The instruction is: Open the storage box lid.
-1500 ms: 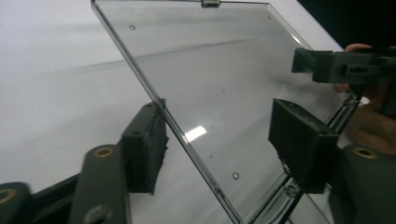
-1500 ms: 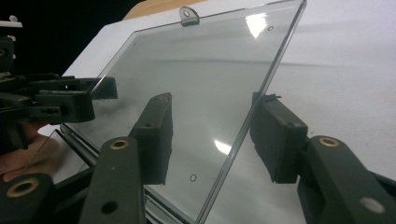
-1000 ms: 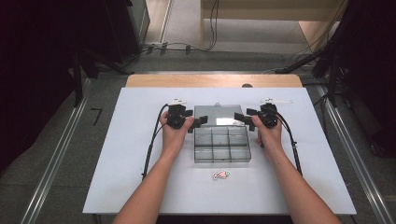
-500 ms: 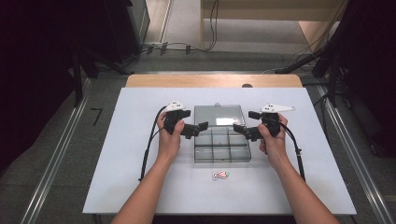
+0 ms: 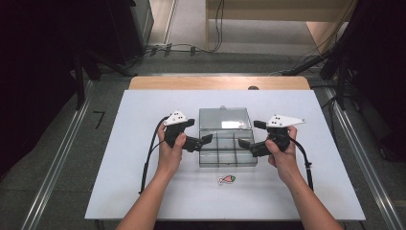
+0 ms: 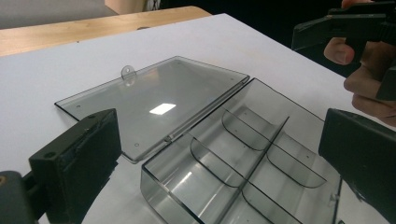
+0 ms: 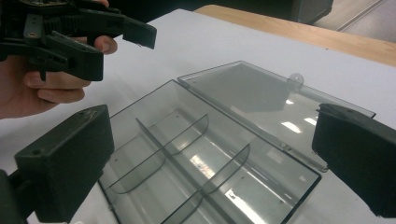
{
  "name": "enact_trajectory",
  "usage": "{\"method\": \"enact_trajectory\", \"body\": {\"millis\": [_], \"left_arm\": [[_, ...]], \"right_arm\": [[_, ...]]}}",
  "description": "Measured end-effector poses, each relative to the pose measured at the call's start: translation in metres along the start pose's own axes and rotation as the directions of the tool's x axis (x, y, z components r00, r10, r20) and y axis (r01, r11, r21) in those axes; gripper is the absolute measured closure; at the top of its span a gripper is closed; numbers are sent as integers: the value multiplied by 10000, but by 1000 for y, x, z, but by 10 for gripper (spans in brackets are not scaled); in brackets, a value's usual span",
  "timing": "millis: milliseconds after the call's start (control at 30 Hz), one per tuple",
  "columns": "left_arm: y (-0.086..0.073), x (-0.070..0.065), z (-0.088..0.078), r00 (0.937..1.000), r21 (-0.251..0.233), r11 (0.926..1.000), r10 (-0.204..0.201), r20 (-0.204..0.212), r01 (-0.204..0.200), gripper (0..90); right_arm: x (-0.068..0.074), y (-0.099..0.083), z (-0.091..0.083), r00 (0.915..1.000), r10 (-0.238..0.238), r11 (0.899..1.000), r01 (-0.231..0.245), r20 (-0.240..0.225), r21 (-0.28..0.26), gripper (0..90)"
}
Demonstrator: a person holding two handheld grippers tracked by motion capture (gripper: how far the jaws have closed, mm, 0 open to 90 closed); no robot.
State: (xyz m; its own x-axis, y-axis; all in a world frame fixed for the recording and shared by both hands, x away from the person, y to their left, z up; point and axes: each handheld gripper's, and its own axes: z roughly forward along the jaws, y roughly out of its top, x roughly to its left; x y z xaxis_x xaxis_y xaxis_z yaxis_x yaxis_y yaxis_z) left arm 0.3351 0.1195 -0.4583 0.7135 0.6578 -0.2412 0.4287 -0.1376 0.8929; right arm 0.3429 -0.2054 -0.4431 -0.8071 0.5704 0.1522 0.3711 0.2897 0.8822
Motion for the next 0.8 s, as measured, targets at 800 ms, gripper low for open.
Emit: {"method": "enact_trajectory", "body": {"millis": [800], "left_arm": [[-27, -24, -45, 9989, -463, 9979, 453, 79, -448, 0]], "right_arm": [[36, -18, -19, 9940, -986, 9945, 1002, -477, 313, 0]]}}
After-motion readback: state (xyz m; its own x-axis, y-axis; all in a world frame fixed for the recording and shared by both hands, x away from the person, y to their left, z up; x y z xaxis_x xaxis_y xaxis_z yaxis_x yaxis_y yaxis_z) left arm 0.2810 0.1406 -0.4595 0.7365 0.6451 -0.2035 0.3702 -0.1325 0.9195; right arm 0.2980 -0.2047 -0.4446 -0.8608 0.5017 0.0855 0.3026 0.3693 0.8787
